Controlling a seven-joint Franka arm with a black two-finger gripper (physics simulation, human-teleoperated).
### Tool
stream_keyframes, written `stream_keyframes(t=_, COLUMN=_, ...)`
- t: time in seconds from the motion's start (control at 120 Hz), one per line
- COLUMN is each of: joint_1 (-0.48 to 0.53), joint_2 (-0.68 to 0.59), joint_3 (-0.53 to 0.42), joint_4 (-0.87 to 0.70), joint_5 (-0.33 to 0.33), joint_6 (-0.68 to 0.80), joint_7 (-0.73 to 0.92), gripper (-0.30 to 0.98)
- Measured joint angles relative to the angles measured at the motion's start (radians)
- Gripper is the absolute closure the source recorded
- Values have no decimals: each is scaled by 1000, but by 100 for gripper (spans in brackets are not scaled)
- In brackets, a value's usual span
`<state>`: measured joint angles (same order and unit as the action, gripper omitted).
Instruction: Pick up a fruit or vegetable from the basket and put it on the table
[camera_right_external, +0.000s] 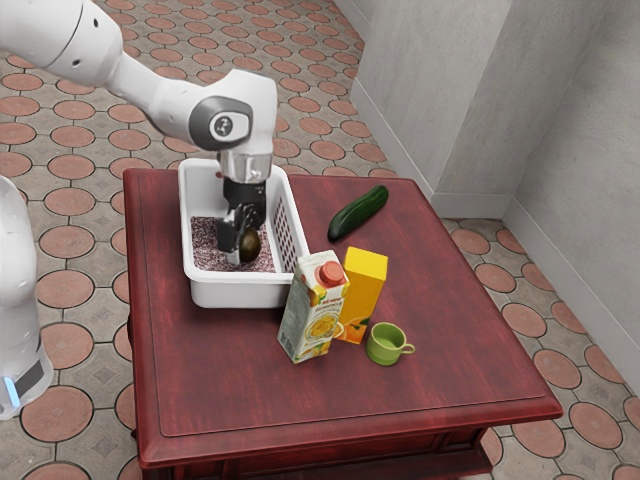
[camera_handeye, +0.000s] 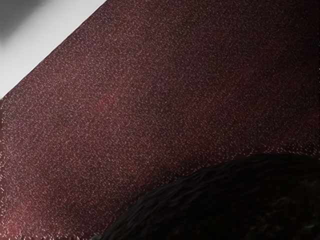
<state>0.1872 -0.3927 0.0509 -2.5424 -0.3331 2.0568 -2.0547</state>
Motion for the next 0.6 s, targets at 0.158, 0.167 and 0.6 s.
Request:
stream_keyframes(t=0.158, joint_1=-2, joint_2=-10, joint_3=0, joint_4=18, joint_5=10, joint_6=-3, joint_7=-12, gripper=33)
stream_keyframes(t=0.167, joint_1=-3, joint_2=-11, joint_3=0, joint_4=19, joint_5=11, joint_6=-3, joint_7=-13, gripper=32)
stream_keyframes(t=0.6, joint_1=-1, joint_2=232, joint_3=-30, joint_4=641, joint_5=242, joint_6=-182, joint_7=-85, gripper=26)
